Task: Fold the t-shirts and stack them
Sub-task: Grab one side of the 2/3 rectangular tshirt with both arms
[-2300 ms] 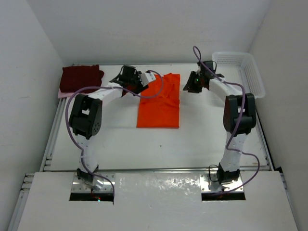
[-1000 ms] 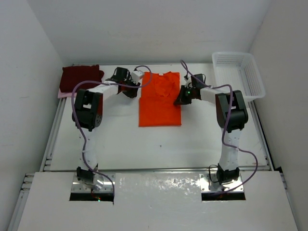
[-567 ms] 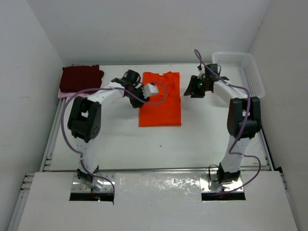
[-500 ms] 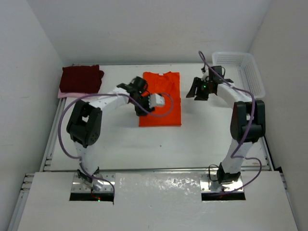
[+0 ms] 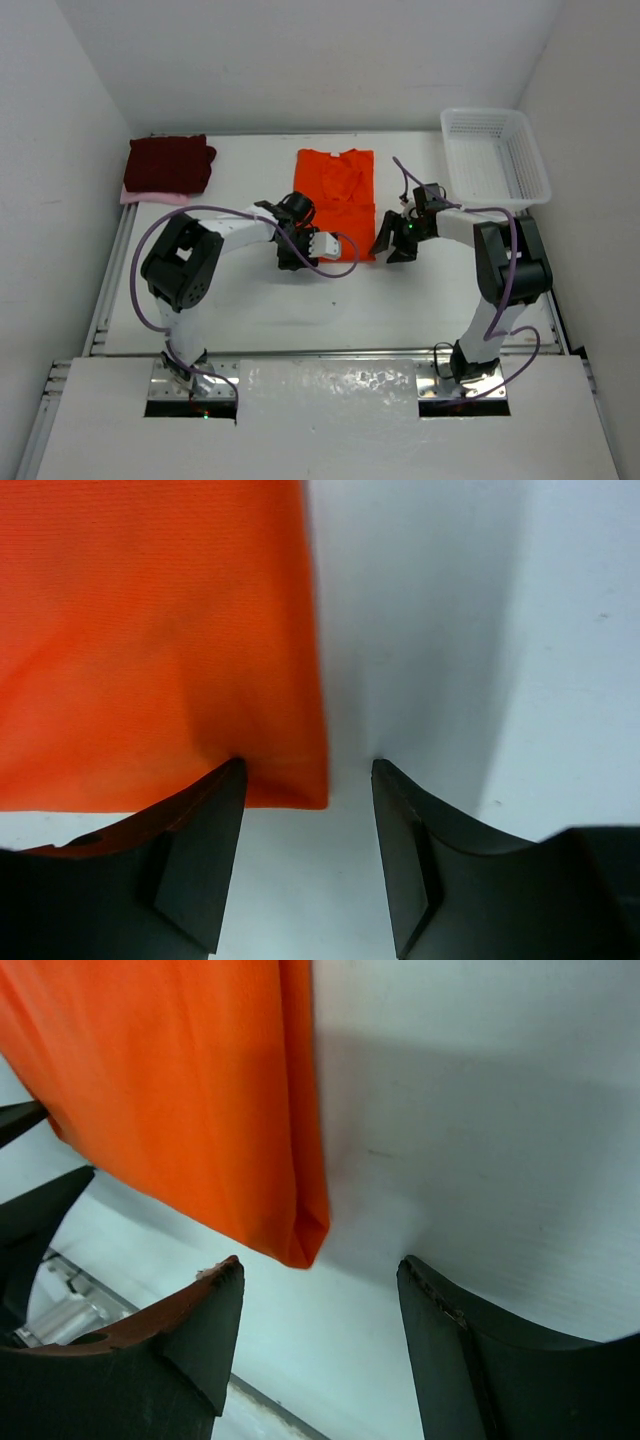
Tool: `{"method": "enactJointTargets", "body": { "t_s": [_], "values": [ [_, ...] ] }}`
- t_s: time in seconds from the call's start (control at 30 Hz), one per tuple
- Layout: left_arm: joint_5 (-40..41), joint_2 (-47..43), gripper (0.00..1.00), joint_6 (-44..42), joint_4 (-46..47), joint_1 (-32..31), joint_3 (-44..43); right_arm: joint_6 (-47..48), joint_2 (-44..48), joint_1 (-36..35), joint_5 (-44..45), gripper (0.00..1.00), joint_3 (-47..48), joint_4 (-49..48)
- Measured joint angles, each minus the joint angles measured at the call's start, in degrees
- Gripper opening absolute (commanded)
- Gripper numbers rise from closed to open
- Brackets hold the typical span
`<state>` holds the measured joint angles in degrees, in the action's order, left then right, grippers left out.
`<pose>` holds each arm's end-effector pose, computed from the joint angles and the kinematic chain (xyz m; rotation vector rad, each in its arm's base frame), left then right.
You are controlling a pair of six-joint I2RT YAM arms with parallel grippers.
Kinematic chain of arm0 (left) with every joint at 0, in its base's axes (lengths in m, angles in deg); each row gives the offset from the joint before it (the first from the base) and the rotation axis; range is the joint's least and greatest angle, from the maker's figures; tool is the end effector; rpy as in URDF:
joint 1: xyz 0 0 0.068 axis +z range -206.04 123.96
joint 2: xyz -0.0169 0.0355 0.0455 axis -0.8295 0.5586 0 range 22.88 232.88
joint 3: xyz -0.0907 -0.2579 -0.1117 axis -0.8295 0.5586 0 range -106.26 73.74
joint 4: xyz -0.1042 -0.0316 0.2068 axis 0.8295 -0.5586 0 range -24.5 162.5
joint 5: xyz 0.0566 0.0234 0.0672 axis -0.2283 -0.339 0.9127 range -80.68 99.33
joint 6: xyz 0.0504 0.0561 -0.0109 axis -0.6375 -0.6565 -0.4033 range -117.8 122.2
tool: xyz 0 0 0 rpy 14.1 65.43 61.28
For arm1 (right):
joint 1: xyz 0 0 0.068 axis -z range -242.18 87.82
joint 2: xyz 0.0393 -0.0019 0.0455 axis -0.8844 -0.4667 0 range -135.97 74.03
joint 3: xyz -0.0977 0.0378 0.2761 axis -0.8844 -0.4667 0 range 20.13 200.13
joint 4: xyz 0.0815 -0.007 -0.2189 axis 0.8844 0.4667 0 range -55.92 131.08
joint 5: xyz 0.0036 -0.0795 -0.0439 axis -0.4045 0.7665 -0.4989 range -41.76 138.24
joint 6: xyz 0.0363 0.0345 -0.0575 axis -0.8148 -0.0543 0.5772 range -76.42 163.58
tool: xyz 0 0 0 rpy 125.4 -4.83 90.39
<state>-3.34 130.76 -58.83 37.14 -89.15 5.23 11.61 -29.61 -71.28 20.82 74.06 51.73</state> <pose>0.2843 -0.2024 0.1646 2.0956 1.8919 -0.2127 0.3144 0.0805 0.1461 0.4240 2.7921 0.8425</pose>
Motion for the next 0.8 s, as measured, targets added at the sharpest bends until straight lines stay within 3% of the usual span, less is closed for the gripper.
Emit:
{"method": "enactJointTargets", "body": {
  "t_s": [0.13,0.23,0.37,0.4,0.47,0.5,0.8],
  "values": [
    [1.57,-0.15,0.47,0.96,3.52,0.00,0.48,-3.08,-0.96,-0.44,-1.55,0.60,-0.59,-4.46],
    [2.60,-0.15,0.40,1.57,5.70,0.00,0.85,-5.88,-1.81,-1.31,-3.30,0.53,-1.64,-8.76],
    [3.82,-0.15,0.23,1.62,7.93,0.00,1.53,-8.55,-3.76,-2.47,-4.55,0.25,-1.97,-12.39],
    [4.04,-0.15,0.17,1.73,8.35,0.00,1.73,-9.25,-4.61,-2.71,-4.98,0.13,-2.12,-13.22],
    [4.37,-0.15,0.09,1.84,8.74,-0.02,1.88,-10.43,-5.60,-2.80,-5.70,0.03,-2.47,-14.43],
    [4.52,-0.13,0.00,1.95,8.76,-0.02,1.90,-11.02,-5.81,-2.78,-6.08,0.00,-2.64,-14.75],
    [6.60,-0.22,0.00,2.89,7.56,-0.02,1.84,-10.25,-5.44,-2.99,-6.67,0.00,-2.82,-13.92]
  ]
}}
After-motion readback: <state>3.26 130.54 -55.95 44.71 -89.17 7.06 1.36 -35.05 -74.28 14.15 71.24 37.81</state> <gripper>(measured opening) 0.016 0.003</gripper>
